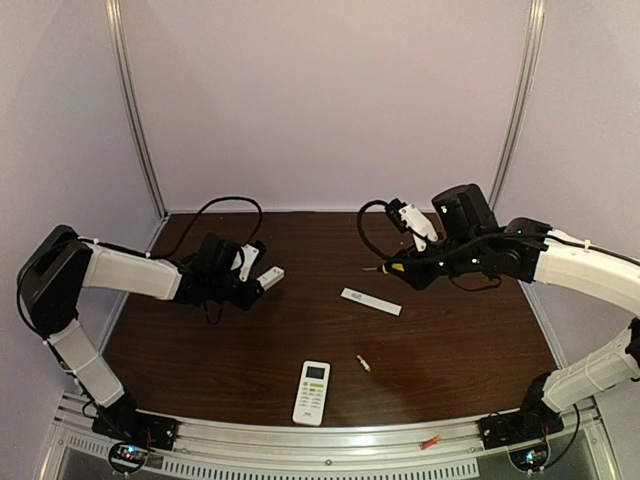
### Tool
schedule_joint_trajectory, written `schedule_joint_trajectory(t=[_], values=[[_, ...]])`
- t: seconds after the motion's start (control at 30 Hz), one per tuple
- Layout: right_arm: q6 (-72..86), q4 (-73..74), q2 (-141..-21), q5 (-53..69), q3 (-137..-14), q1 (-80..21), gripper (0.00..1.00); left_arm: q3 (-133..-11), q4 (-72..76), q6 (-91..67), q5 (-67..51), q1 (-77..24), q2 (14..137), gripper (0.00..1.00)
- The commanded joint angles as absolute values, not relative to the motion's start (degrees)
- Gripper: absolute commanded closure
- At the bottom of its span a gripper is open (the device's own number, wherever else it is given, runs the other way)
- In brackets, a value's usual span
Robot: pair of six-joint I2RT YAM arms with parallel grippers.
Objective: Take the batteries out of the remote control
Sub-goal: Place the remote control without batteries at the center of the board.
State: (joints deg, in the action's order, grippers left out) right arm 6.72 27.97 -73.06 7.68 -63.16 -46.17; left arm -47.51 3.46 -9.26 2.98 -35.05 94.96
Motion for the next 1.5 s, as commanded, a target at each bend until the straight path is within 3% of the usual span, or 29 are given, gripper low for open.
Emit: schedule_joint_trajectory(t=[0.0,0.13,0.67,0.77,0.8,0.83,1.27,1.47], values=[[8.9,25.7,-72.9,6.6,-62.2,-46.7,1.00,-45.9,9.3,-14.1,2.4,-34.6,96.4,1.00],[9.4,25.5,-73.4,6.8,-62.1,-46.9,1.00,-44.3,11.0,-15.6,2.7,-34.6,97.1,1.00],[8.7,25.4,-75.2,7.0,-63.1,-47.3,1.00,-41.1,14.3,-18.9,1.6,-34.6,99.5,0.79],[8.6,25.4,-75.4,7.1,-63.1,-47.3,1.00,-41.1,14.4,-18.8,0.8,-34.6,99.5,0.42],[8.6,25.4,-75.5,7.0,-63.2,-47.3,1.00,-41.1,14.5,-18.6,0.7,-34.6,99.5,0.32],[8.6,25.4,-75.5,7.1,-63.3,-47.4,1.00,-40.9,14.6,-18.7,0.9,-34.6,99.3,0.29],[8.5,25.2,-76.4,7.0,-64.0,-47.6,1.00,-40.5,14.5,-17.1,1.6,-34.6,93.8,0.25],[8.7,23.7,-77.4,7.5,-63.8,-47.8,1.00,-39.1,13.2,-13.8,1.8,-34.6,87.8,0.12]])
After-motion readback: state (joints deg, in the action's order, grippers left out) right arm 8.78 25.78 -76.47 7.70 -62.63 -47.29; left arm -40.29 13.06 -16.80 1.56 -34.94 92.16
